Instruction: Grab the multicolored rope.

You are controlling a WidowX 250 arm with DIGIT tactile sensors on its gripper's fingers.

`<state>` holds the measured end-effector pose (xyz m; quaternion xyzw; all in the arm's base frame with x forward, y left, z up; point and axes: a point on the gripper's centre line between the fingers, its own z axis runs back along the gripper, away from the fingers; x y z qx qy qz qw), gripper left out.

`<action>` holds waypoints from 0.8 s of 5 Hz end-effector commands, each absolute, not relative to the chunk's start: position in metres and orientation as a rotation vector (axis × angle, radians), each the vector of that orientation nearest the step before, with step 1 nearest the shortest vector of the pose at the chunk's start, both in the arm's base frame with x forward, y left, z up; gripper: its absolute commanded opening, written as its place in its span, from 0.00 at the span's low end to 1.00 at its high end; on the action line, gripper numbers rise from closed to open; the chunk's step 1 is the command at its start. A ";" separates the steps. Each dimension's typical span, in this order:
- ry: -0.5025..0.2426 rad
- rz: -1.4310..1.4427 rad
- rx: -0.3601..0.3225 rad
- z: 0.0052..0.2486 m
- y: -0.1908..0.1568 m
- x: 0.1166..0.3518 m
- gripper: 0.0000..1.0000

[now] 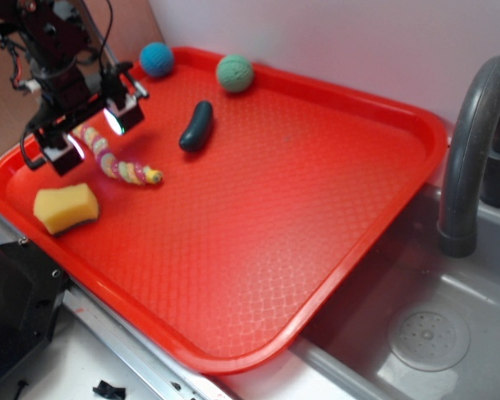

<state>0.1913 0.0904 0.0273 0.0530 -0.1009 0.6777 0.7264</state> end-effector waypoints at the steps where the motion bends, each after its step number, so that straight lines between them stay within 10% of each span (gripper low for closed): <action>1: -0.141 1.400 0.113 0.024 0.097 0.187 1.00; 2: -0.128 1.371 0.111 0.022 0.095 0.189 1.00; 3: -0.109 1.362 0.100 0.020 0.094 0.188 0.00; 4: -0.115 1.366 0.095 0.020 0.093 0.187 0.00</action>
